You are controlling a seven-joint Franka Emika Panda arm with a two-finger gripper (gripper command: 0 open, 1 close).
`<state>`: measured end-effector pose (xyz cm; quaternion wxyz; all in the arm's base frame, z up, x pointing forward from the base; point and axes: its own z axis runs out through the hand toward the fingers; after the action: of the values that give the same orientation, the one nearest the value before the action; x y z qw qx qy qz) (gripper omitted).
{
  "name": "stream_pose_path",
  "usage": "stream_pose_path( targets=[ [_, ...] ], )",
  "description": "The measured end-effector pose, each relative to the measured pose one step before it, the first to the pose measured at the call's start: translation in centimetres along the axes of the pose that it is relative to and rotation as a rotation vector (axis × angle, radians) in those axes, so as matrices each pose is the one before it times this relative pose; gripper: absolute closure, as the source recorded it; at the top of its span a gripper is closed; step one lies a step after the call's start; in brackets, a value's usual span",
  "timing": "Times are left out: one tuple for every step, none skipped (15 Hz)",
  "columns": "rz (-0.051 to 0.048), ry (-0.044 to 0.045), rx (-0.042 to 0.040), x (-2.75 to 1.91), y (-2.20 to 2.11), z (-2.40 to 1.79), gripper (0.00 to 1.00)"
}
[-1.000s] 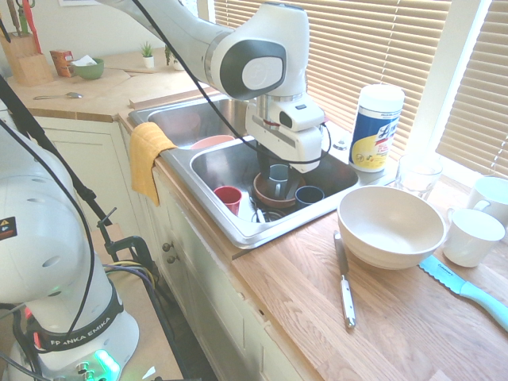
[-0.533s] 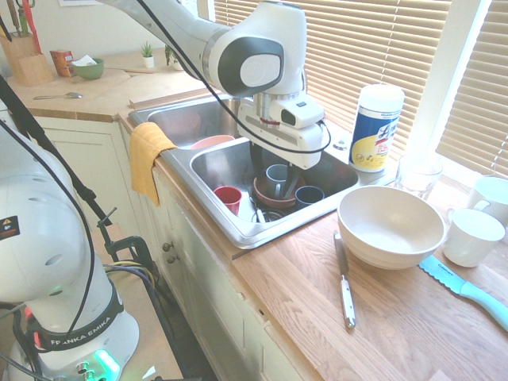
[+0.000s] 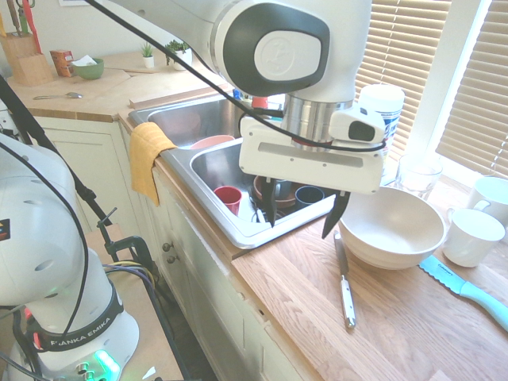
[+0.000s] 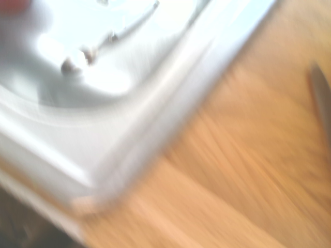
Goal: Put the knife into the sink
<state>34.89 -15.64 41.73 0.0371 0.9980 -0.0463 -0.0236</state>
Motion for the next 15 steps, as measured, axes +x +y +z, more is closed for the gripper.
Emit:
stream_pose_path(
  targets=[
    [0.00928,0.01516,-0.00593,0.077,1.212,0.357,0.0],
    [0.0114,0.01044,-0.00126,0.229,0.928,0.633,0.0],
    [0.00606,0.00102,-0.00111,0.276,0.587,0.831,0.0],
    [0.00203,-0.00283,-0.00155,0.278,0.417,0.931,0.0],
    [0.0045,0.00114,-0.00177,0.282,0.394,0.872,0.0],
    [0.00817,0.00514,-0.00257,0.322,0.466,0.9,0.0],
    [0.00569,0.00358,-0.00304,0.31,0.523,0.993,0.0],
    [0.00126,-0.00129,-0.00272,0.298,0.414,1.007,0.0],
    [0.0006,-0.00097,-0.00308,0.321,0.28,0.803,0.0],
    [-0.00018,-0.00254,-0.00377,0.346,0.336,0.59,1.0],
    [-0.00028,-0.00282,-0.00441,0.387,0.38,0.478,1.0],
    [0.00011,0.00088,-0.00471,0.338,0.431,0.425,1.0],
    [0.00021,-0.00339,-0.00345,0.253,0.432,0.456,1.0],
    [-0.00116,-0.00382,-0.00263,0.193,0.386,0.446,1.0],
    [-0.00222,-0.00634,-0.00157,0.106,0.346,0.371,1.0]
  ],
)
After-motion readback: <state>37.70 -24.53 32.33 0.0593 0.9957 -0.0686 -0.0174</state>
